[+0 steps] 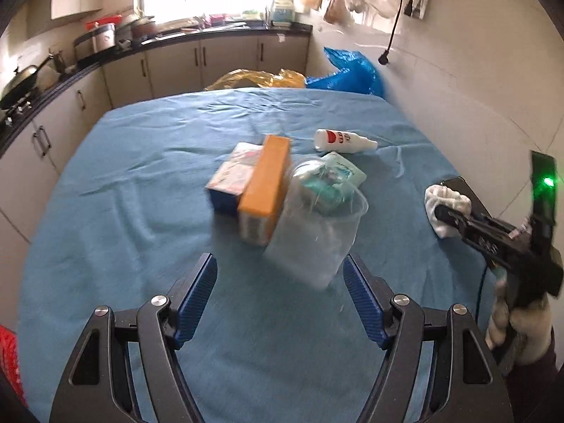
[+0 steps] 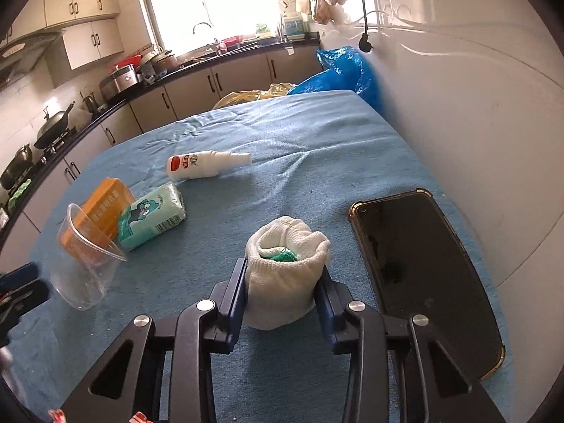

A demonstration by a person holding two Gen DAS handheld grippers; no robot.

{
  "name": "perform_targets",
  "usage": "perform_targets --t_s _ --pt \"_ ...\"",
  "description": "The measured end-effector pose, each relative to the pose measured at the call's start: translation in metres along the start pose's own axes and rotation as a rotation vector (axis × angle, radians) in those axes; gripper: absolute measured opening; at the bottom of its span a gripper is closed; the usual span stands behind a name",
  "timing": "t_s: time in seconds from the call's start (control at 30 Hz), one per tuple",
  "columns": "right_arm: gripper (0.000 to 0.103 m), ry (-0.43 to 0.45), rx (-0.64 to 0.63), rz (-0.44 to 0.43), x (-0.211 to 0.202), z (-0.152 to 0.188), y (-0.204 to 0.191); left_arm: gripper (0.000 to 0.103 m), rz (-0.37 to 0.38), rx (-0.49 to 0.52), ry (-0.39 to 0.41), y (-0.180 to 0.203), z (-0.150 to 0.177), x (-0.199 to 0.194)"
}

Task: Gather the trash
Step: 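Grasp the clear plastic cup with the left tool while the right tool holds the cloth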

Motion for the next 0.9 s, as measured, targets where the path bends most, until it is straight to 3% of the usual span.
perform_targets --t_s 0.3,0.33,0.37,0.7,0.9 --pt "0.039 -0.003 0.012 -0.013 0.001 0.001 -0.001 0.073 0.056 -0.030 -0.049 0.018 -0.013 0.035" --pt "0.039 -0.003 0.012 -0.013 0.001 0.001 -0.001 0.064 0.062 -0.033 -0.060 0.021 -0.012 0.036" --pt "0.039 -0.003 0.013 -0.014 0.001 0.001 0.000 0.039 0.064 -0.034 -0.072 0.022 -0.011 0.038" --pt "0.036 0.015 0.006 -0.023 -0.001 0.003 -0.001 0.037 0.084 -0.082 -0.019 0.018 0.008 -0.010" --pt "0.036 0.037 0.011 -0.030 -0.007 0.004 -0.001 0.037 -0.003 -0.097 0.049 -0.004 0.037 -0.066"
Point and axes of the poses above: each gripper's, at about its wrist camera, not at the fingertips, and x roughly the way its jaws point, y to its right, z to its underside, the point moved 1 cm from there along x, roughly the way its jaws point, and after that the axes turned 10 degrees about -z, right-handed, at the moved point
